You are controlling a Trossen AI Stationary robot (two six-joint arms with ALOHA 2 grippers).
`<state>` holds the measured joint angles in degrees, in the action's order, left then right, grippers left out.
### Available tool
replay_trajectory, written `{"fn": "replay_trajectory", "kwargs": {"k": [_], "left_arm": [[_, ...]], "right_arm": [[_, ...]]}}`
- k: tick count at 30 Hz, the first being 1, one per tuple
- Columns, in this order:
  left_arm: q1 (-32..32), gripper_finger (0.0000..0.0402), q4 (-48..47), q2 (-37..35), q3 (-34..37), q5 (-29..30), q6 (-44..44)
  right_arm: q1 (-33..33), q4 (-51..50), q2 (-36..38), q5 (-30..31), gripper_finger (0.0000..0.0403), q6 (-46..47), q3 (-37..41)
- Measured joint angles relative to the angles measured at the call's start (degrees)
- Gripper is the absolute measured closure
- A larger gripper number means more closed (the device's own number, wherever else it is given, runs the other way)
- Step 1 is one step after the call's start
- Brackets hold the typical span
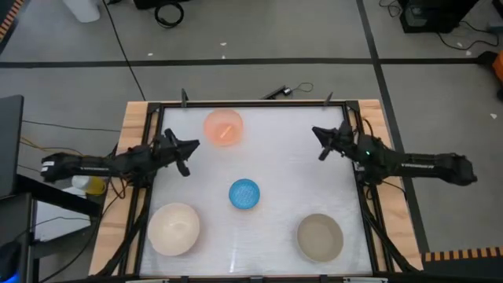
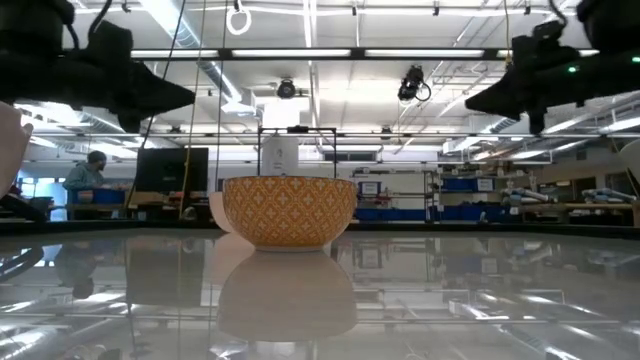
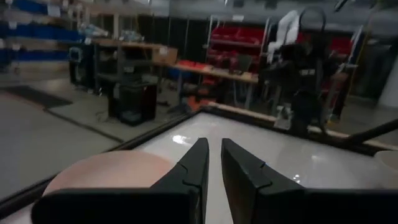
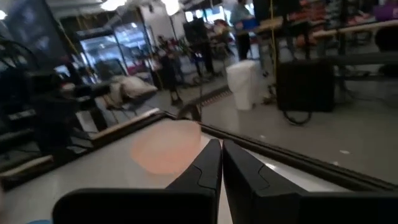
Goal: Nest bowls inside each other by size order
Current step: Stack the orange bowl on the white bowl
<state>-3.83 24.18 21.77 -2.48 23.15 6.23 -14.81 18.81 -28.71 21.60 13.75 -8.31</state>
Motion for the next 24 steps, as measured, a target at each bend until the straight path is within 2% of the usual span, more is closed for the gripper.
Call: {"fn": "replay_trajectory", "kwargs": {"k": [5, 8, 15, 20, 24], "left_arm": [[-1.3, 0.0326, 0.5, 8.0, -2.7, 0.0, 1.1], [-1.8, 0.0293, 2.5, 12.4, -3.7, 0.0, 1.2], [-1.7, 0.0223, 3.8, 19.3, -5.0, -0.3, 4.1], [-1.5, 0.021, 3.8, 22.1, -5.1, -0.4, 8.0], [-1.5, 0.0209, 3.8, 23.4, -5.1, -0.4, 8.1]], "right_arm": [[-7.4, 0.5, -14.0, -10.3, 0.0379, 2.3, -7.2], [-9.6, 3.2, -22.9, -13.7, 0.0379, 0.4, -10.8], [-11.7, 6.5, -41.5, -12.4, 0.0379, -4.8, -18.1], [-10.9, 9.9, -50.6, -12.4, 0.0372, -5.8, -21.3], [-9.9, 13.1, -54.5, -12.7, 0.0352, -7.7, -22.5]]}}
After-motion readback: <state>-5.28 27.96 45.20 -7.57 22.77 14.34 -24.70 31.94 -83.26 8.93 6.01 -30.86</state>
